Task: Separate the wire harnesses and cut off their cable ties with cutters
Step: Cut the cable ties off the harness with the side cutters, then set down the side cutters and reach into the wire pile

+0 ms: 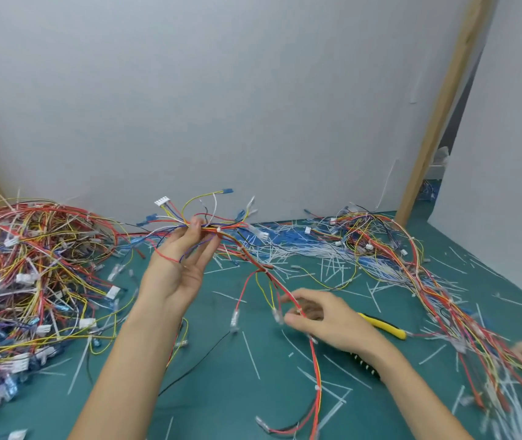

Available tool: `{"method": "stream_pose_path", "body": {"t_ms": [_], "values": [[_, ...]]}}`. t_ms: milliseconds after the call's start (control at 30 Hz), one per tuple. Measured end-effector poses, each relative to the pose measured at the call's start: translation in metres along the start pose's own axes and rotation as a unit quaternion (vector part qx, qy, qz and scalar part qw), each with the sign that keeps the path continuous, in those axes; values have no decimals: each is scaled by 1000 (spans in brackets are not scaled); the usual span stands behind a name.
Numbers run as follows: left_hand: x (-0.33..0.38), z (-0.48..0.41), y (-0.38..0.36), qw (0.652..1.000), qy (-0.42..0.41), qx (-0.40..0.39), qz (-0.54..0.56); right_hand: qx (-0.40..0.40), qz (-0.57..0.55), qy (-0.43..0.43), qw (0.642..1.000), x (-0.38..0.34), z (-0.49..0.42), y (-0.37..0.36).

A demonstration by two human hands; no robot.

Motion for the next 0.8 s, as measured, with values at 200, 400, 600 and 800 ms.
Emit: {"method": "stream_pose_path", "body": {"t_ms": [200, 400, 600, 800], "values": [[7, -5, 7, 995, 0, 37, 89, -28, -20, -39, 999, 16, 38, -3], [2, -10, 12, 997, -43, 58, 37, 10, -190, -29, 981, 11, 68, 23], [-18, -19, -8, 967, -43, 61, -242, 133, -121, -27, 983, 10, 88, 67], [-41, -61, -130, 995, 58, -63, -60, 398, 97, -25, 912, 11, 102, 109]]}}
Point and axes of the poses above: each hand's wrist, its own z-axis away from the middle knuckle, its own y-axis out of the back of the hand, x = y × z, the point moved 1 cm from there along -z, towards the middle knuckle, and after that the axes turned 3 degrees about -y, right-handed, at the moved point
